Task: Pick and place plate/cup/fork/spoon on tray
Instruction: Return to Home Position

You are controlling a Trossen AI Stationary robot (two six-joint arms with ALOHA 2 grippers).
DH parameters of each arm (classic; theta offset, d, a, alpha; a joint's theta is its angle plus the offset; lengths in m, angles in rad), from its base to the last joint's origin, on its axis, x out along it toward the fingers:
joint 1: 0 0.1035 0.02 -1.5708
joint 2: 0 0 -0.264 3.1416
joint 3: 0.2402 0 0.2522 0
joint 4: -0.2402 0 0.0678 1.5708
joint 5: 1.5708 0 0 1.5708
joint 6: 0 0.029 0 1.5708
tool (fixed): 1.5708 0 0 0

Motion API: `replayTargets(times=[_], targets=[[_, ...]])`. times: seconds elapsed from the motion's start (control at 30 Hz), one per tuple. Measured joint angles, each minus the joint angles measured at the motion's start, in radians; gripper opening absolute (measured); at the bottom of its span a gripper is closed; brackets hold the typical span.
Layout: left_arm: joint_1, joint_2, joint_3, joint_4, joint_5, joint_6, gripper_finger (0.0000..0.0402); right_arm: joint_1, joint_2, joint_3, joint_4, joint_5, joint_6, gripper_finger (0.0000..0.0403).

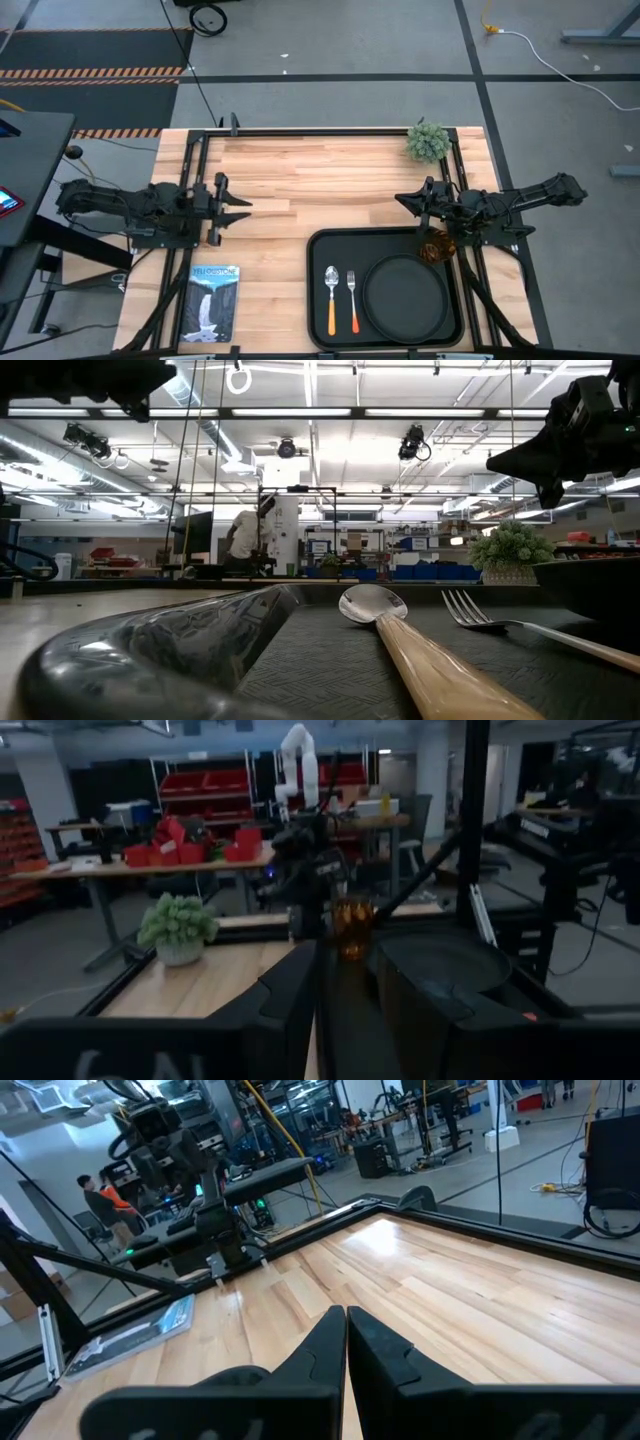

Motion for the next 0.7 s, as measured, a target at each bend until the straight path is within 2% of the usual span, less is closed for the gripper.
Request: replayTargets(times=[0.3, 0.6, 0.7], targets=[[-0.029, -0.211, -0.108, -0.095, 0.041, 0.026, 0.0117, 0.0, 0.0, 0.0, 0.0, 0.0, 0.0, 0.0019], [-0.088, -0.359, -0.215, -0.115, 0.043, 0.119, 0.0117, 0.0, 0.0, 0.0, 0.0, 0.0, 0.0, 0.0019], [-0.092, -0.364, -0.234, -0.137, 0.044, 0.152, 0.0117, 0.0, 0.0, 0.0, 0.0, 0.0, 0.0, 0.0019]])
